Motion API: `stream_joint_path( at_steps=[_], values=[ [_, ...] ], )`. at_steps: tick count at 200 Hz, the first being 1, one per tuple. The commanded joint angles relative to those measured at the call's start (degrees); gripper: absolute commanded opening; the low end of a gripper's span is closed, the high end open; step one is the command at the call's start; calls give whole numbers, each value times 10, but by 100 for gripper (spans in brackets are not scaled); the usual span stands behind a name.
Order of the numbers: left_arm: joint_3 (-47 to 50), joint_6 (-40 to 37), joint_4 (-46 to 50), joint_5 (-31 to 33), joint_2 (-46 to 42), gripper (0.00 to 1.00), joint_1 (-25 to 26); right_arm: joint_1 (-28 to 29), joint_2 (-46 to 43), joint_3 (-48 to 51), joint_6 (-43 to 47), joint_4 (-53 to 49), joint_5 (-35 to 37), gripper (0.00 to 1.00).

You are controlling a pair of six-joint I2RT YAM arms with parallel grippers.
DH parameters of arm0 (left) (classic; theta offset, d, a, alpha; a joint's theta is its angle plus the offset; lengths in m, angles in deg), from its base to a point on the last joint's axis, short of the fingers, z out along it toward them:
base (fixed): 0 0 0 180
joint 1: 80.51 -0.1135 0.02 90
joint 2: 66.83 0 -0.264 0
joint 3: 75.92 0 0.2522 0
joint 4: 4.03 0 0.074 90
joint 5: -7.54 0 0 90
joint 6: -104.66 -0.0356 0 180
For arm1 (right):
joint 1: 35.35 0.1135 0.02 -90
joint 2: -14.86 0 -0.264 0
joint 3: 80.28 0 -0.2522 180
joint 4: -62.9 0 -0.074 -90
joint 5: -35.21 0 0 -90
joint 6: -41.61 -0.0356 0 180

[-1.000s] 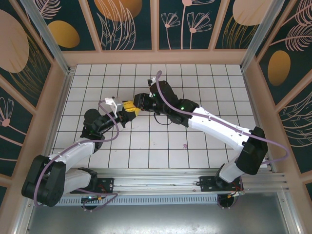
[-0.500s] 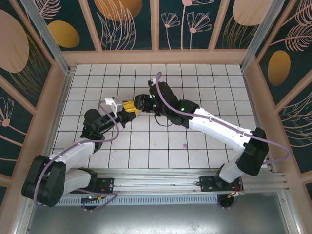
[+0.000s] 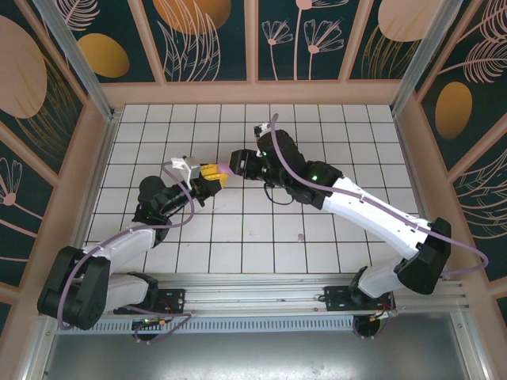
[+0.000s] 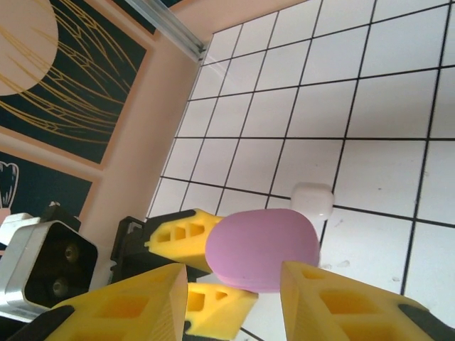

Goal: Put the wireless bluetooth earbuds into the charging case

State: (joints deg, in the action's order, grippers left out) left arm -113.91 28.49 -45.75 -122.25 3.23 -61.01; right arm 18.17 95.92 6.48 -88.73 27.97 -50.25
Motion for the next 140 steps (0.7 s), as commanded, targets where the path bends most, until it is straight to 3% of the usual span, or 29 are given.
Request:
stream_joint_path(
  at_steps=[1, 50, 80, 140],
  values=[
    [-21, 13, -19, 7, 3, 0, 1, -19, -50, 22, 4, -54, 20, 39],
    [-26, 12, -12, 10, 9, 0, 0, -103, -167, 209, -103, -161, 8, 39],
    [-27, 24, -24, 2, 21, 0, 0, -126, -219, 359, -150, -130, -34, 34],
    [-26, 25, -10, -9, 15, 0, 0, -165, -204, 466, -90, -81, -66, 31]
  ],
)
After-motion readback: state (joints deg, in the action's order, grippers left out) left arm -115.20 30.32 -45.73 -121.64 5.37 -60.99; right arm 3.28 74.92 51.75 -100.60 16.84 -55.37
